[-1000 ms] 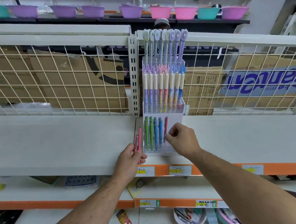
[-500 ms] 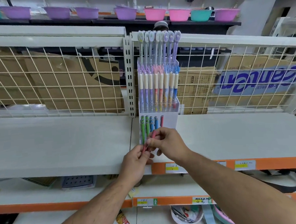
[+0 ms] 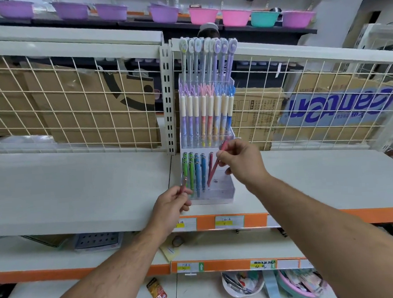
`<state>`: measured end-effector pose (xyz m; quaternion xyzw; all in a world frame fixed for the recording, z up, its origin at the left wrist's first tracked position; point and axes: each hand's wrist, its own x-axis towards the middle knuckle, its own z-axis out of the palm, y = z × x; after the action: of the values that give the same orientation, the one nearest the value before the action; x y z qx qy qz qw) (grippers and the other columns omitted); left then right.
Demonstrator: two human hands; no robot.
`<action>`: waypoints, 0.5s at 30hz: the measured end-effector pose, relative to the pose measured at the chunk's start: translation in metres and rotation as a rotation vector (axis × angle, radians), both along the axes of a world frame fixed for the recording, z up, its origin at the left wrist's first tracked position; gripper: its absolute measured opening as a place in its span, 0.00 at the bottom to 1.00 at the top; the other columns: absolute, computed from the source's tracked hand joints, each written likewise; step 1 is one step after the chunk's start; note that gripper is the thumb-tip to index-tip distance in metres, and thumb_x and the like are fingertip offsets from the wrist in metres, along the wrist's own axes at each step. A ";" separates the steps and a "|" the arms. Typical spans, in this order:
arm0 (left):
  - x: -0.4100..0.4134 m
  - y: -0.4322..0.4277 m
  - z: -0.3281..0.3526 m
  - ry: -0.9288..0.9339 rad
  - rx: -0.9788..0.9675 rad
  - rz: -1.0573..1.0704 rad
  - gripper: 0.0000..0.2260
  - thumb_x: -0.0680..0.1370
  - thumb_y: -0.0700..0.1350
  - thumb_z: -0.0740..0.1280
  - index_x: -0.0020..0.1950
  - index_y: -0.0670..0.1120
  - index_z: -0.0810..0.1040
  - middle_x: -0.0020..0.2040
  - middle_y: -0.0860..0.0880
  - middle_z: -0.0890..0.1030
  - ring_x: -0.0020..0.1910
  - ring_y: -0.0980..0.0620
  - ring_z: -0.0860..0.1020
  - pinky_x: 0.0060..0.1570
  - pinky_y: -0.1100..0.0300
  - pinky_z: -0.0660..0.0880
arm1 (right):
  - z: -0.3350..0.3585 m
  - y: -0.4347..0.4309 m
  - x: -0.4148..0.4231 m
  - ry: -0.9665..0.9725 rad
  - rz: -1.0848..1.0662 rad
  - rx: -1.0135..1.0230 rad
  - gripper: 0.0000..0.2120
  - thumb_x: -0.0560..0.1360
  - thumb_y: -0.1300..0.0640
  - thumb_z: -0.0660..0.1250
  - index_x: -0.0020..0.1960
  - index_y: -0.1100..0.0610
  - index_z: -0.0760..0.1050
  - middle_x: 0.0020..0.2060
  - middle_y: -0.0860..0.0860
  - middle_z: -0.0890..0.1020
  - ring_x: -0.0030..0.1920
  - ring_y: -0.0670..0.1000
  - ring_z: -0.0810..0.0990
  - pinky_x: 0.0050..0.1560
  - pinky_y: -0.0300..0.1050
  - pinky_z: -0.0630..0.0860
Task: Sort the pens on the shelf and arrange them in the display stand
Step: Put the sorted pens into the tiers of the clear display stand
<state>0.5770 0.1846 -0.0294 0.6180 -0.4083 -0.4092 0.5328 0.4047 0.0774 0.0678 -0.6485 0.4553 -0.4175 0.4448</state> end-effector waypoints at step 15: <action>0.003 -0.004 -0.004 -0.075 0.064 -0.035 0.09 0.84 0.40 0.58 0.51 0.45 0.77 0.48 0.48 0.85 0.47 0.47 0.83 0.51 0.54 0.79 | -0.020 -0.017 0.015 0.267 -0.078 -0.150 0.07 0.76 0.60 0.73 0.42 0.53 0.76 0.38 0.52 0.83 0.42 0.53 0.83 0.48 0.54 0.82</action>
<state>0.5800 0.1810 -0.0332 0.6426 -0.4253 -0.4077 0.4898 0.4197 0.0602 0.0475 -0.7115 0.5026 -0.3772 0.3143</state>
